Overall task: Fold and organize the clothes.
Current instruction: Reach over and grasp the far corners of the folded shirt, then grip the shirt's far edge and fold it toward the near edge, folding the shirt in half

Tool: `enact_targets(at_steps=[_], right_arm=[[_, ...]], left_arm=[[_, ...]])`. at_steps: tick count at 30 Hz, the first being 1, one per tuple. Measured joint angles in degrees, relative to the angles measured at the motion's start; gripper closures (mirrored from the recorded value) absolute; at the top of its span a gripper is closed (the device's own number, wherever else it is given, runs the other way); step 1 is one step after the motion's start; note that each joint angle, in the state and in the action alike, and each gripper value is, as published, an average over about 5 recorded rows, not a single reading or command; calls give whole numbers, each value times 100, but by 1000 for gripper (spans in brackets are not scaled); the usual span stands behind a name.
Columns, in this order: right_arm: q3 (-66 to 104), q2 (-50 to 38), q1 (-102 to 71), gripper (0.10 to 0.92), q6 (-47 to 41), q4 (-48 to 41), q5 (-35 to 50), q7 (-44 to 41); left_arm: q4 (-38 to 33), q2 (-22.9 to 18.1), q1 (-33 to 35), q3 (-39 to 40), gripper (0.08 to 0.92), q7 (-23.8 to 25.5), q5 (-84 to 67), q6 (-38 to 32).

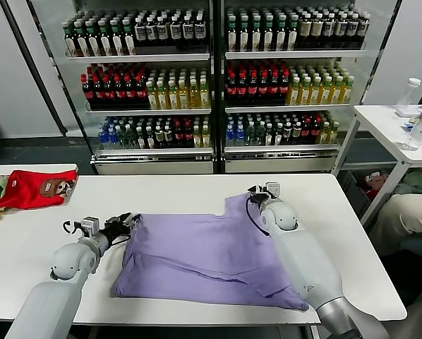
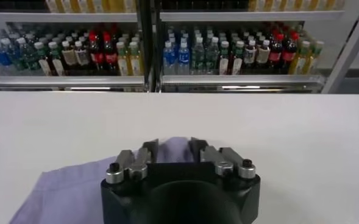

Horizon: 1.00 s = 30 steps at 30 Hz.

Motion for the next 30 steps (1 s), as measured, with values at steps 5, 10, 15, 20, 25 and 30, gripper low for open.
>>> enact_targets(at_steps=[5,10,15,20,25,30], right_arm=[[-37,-103,-74,886,85,257,12,-22],[-26,-336,-298,903,50,900,175,39],[100,-673,-765,903,-64,1835,401,142],[301,-1007,-1386,903,-144,2806,545,238],[518,-1294,-2060,903,-189,3660,640,324],[715,-1497,-2709,903,-227,4367,685,370]], left_arm=[[-19,-20,-8,34,822,-23,-64,-131],[-155,30,79,-7,912,-97,-252,-325],[-467,123,314,-127,915,-159,-523,-497],[-874,230,695,-292,915,-208,-719,-635],[-1218,252,1121,-445,915,-228,-801,-766],[-1411,273,1480,-577,915,-244,-857,-886]])
